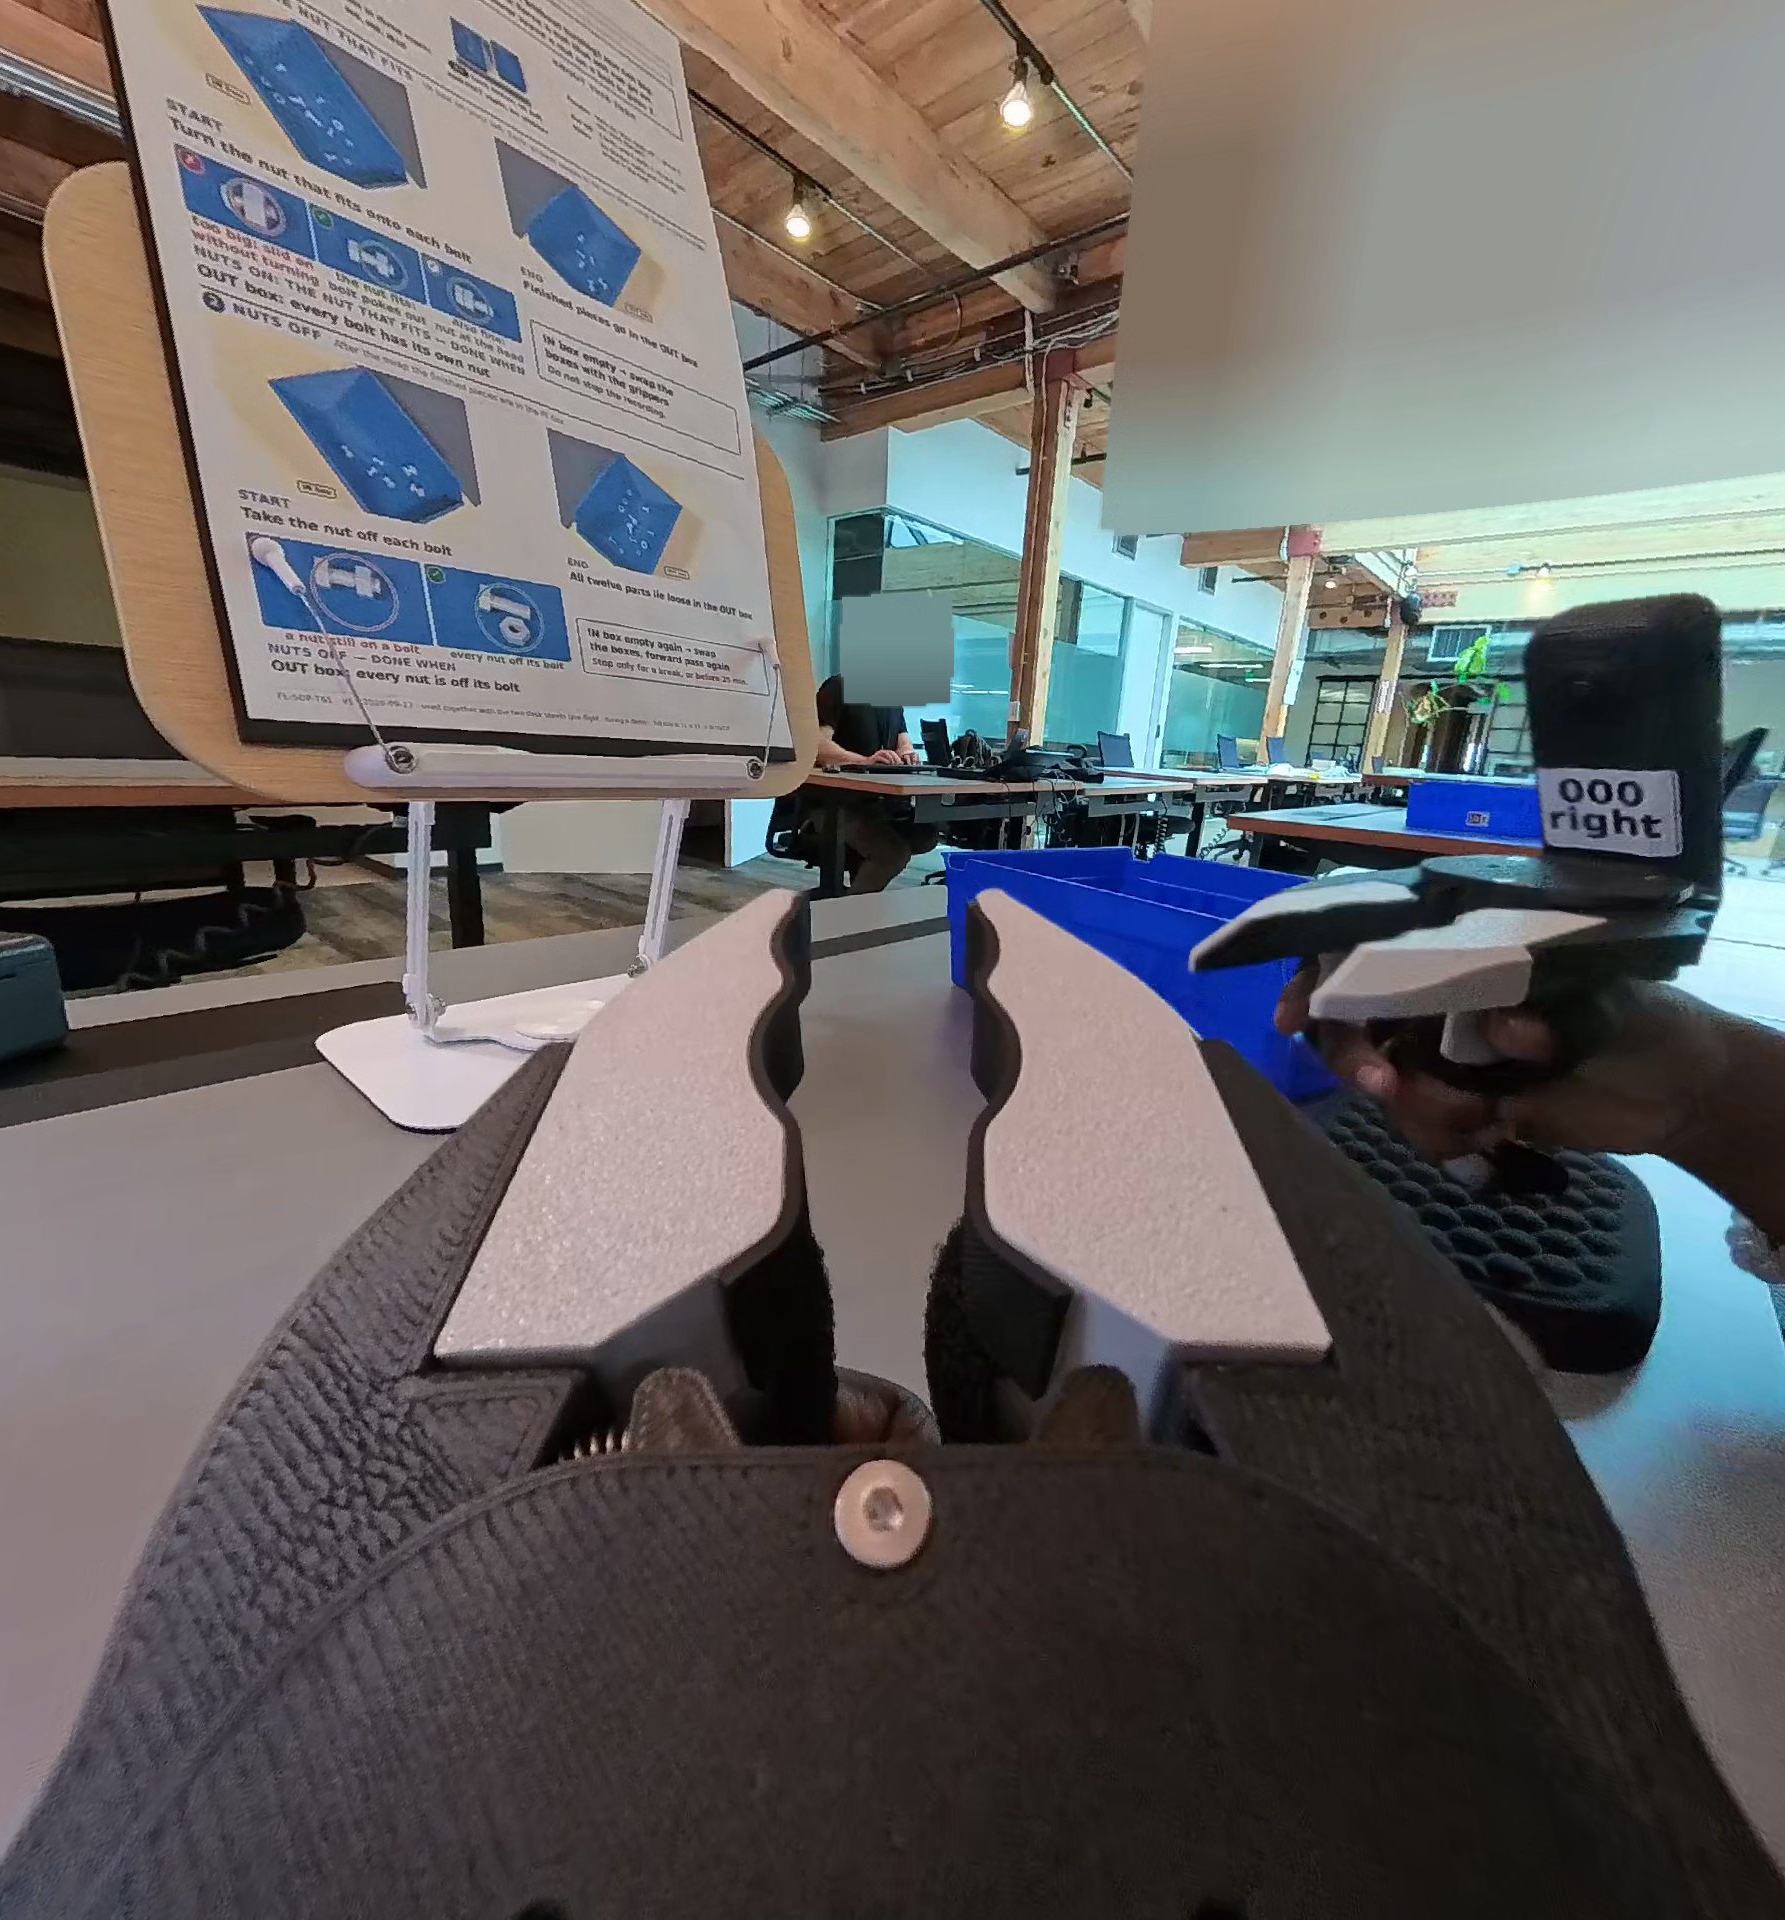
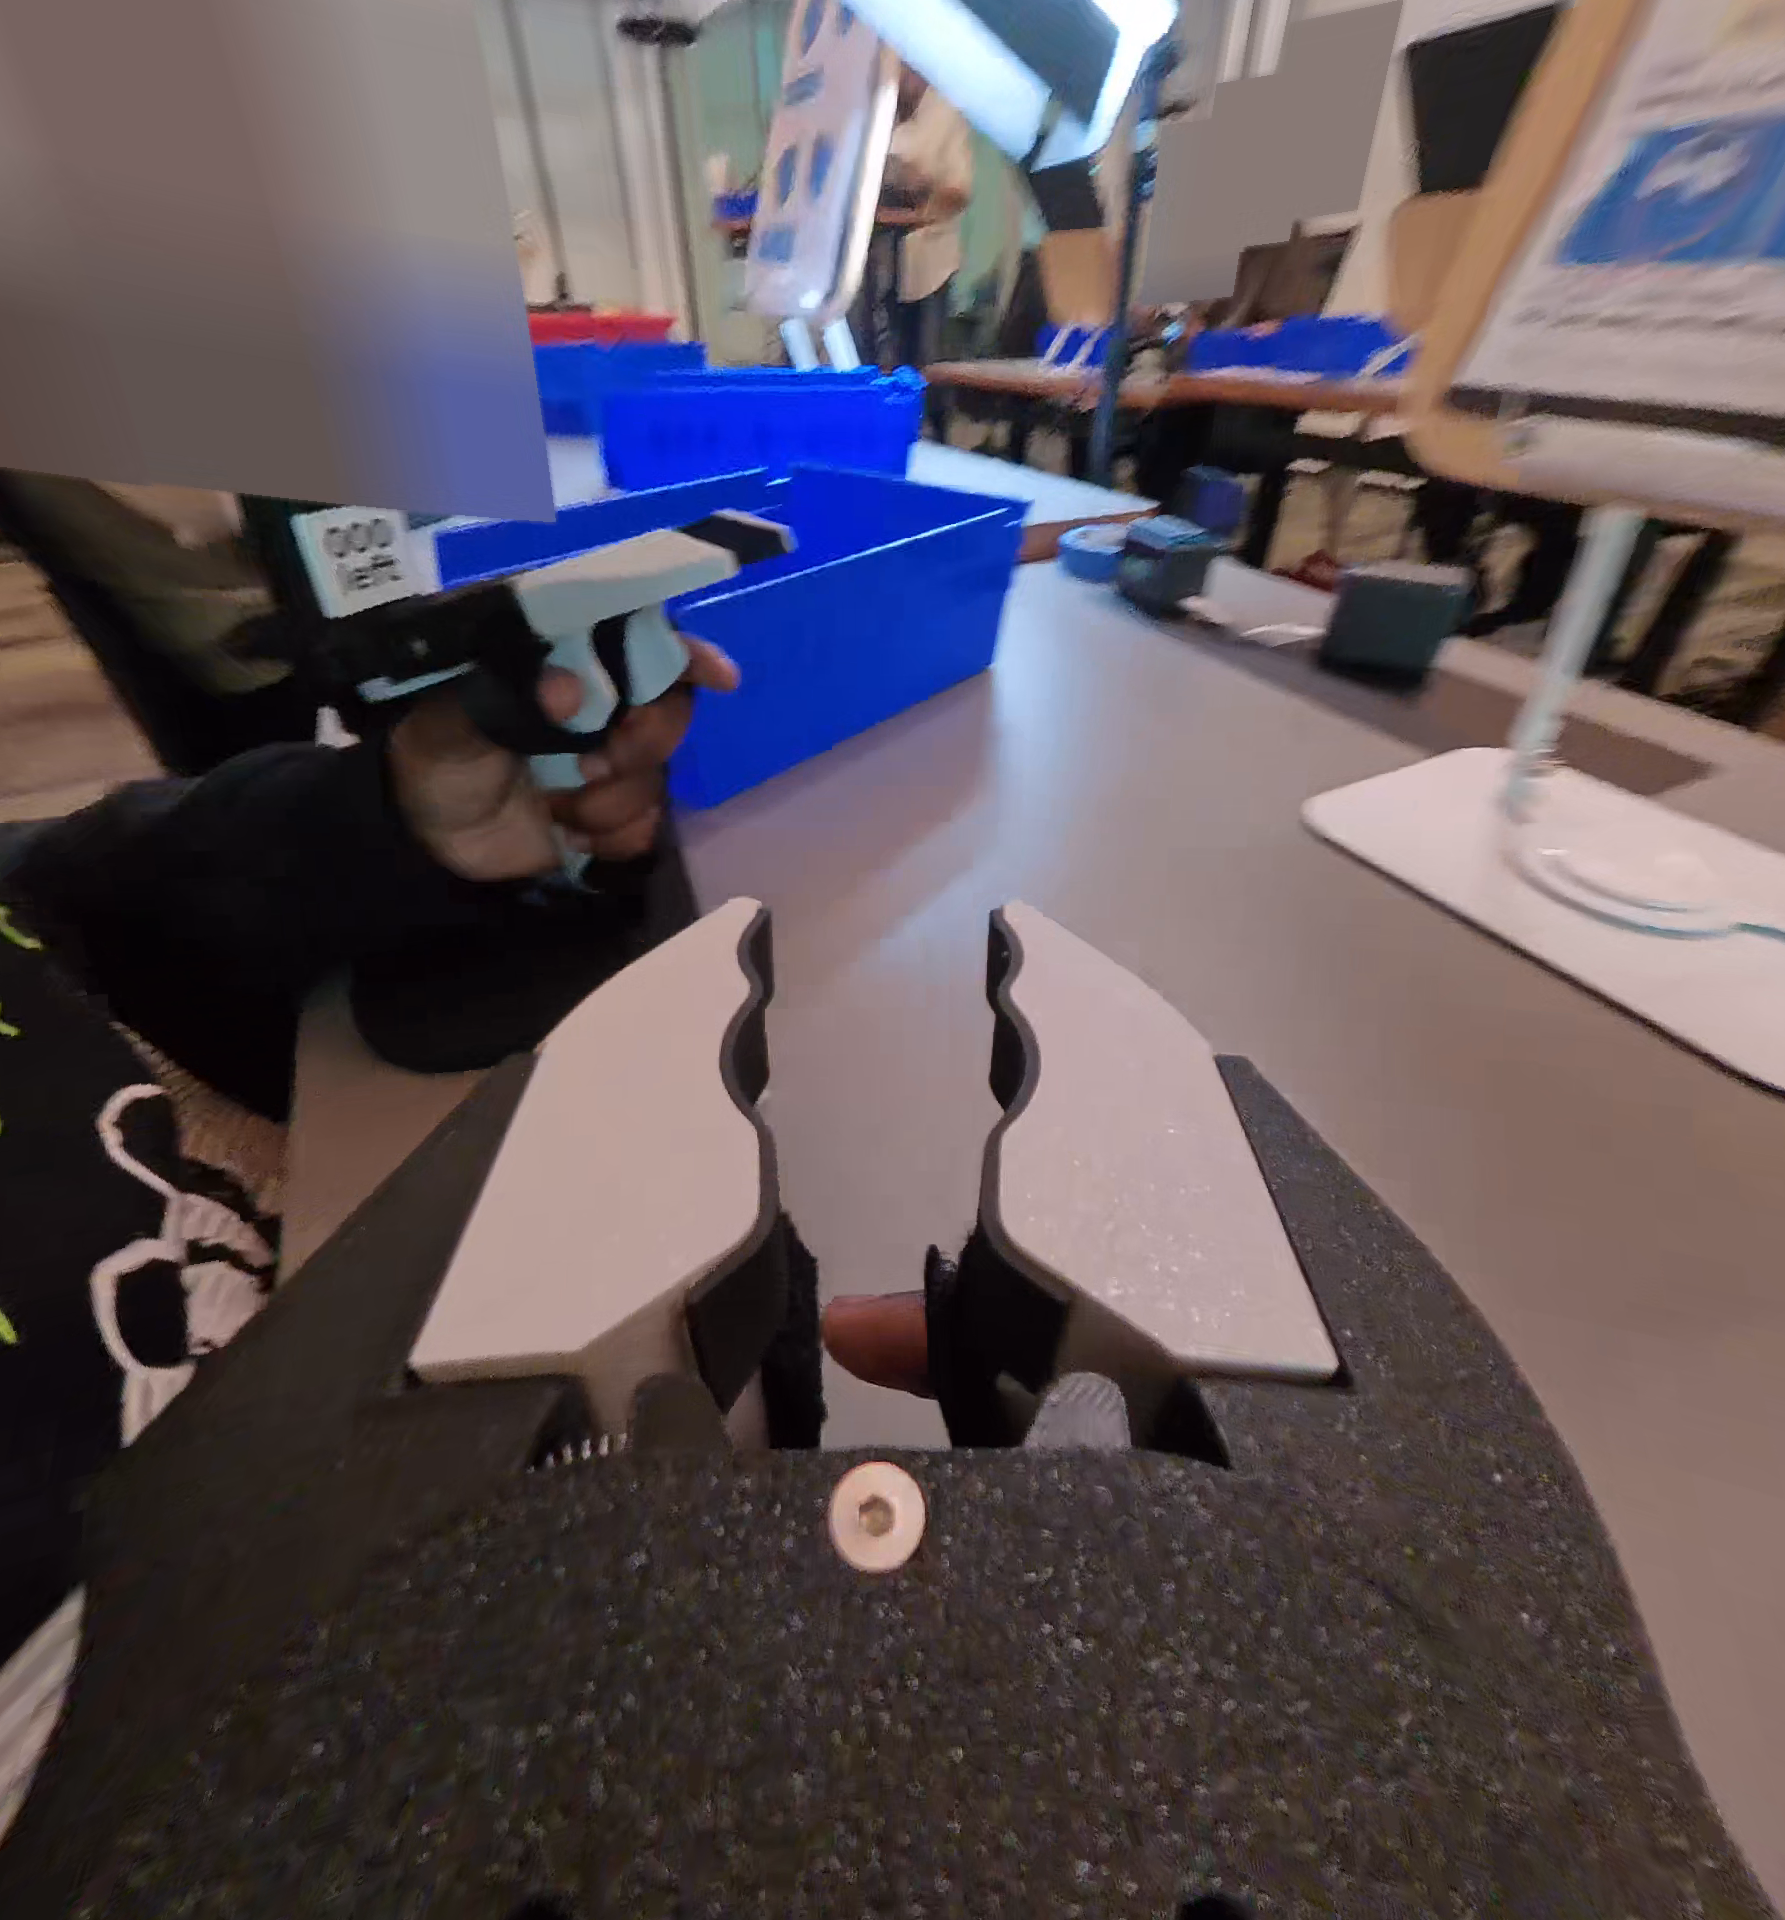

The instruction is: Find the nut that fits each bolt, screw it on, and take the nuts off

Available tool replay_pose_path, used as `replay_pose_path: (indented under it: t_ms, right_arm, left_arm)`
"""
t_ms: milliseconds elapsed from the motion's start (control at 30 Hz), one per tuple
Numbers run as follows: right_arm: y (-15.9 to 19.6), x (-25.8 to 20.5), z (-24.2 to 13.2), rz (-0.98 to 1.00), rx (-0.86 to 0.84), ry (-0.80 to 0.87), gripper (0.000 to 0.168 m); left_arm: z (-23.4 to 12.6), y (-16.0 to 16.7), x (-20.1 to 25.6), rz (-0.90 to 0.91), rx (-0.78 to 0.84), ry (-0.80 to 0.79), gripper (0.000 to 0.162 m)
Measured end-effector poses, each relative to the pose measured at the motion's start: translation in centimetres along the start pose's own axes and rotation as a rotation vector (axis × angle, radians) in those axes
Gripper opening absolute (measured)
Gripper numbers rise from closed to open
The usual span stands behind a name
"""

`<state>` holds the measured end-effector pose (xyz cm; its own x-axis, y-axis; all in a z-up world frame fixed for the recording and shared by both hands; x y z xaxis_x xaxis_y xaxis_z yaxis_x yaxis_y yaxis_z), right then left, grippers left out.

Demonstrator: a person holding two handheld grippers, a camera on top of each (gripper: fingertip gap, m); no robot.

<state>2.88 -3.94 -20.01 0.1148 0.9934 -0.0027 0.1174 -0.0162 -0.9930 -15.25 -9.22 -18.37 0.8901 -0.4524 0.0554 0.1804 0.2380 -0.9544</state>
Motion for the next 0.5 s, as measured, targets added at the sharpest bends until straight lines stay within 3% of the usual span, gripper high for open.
replay_pose_path:
  t_ms: [267,400,500]
  right_arm:
    - [2.1,2.4,-4.6,-0.019,0.021,0.114,0.046]
    - [1.8,2.6,-5.0,0.002,0.066,0.120,0.046]
    - [1.9,2.7,-5.0,0.004,0.072,0.121,0.046]
  left_arm:
    - [-0.1,-0.6,-0.1,0.007,-0.070,0.008,0.028]
    - [-1.8,-3.0,-3.3,0.094,-0.249,-0.045,0.030]
    - [-4.4,-4.2,-7.6,0.110,-0.556,-0.096,0.034]
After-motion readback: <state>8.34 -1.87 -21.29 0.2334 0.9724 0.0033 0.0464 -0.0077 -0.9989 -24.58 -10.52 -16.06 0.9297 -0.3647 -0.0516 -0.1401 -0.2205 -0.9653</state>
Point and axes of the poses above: each gripper's, where its closed fingertips meet, z out along the fingers, y out of its underside, x = y × z across the jaws, the point moved 4 cm from there along -z, back along the fingers, and after that the axes turned 1 degree about -x, right-handed, at the moved point
